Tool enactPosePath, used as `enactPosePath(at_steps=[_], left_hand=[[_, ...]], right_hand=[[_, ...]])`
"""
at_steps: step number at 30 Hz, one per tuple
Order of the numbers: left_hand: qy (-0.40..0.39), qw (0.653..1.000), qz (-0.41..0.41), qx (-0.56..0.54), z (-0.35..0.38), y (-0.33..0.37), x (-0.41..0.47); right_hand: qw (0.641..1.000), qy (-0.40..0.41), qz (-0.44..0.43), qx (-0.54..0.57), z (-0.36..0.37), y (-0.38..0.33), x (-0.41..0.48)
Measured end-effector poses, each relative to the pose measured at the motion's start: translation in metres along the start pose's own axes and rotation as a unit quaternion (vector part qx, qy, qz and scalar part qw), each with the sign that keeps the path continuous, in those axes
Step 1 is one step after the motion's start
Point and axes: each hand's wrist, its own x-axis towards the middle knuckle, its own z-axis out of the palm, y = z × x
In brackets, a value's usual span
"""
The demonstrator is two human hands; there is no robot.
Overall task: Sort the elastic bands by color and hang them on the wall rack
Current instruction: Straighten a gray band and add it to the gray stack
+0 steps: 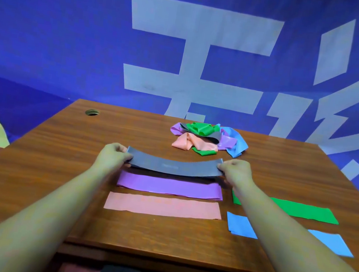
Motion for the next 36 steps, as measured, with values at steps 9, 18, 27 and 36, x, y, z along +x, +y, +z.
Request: enactPosePath(at_steps=[9, 18, 27, 36], left_hand=[[0.057, 0.982, 0.032, 0.177, 0.002, -0.021, 0.027], [0.075, 0.981, 0.075, 0.163, 0.012, -0.036, 0.035], [0.083, 0.942, 0.158, 0.284, 0.022, -0.034, 0.039], [-0.015, 0.944, 0.205, 0.26, 0.092, 0.029, 0.069]], right_hand=[[0.982, 0.012, -0.091, -0.168, 0.034, 0.016, 0.042], [0.96, 0.027, -0.141, -0.242, 0.043, 0.037, 0.052], [0.938, 0.022, -0.189, -0.289, 0.037, 0.038, 0.054], [0.93, 0.01, -0.231, -0.286, 0.049, 0.001, 0.092]])
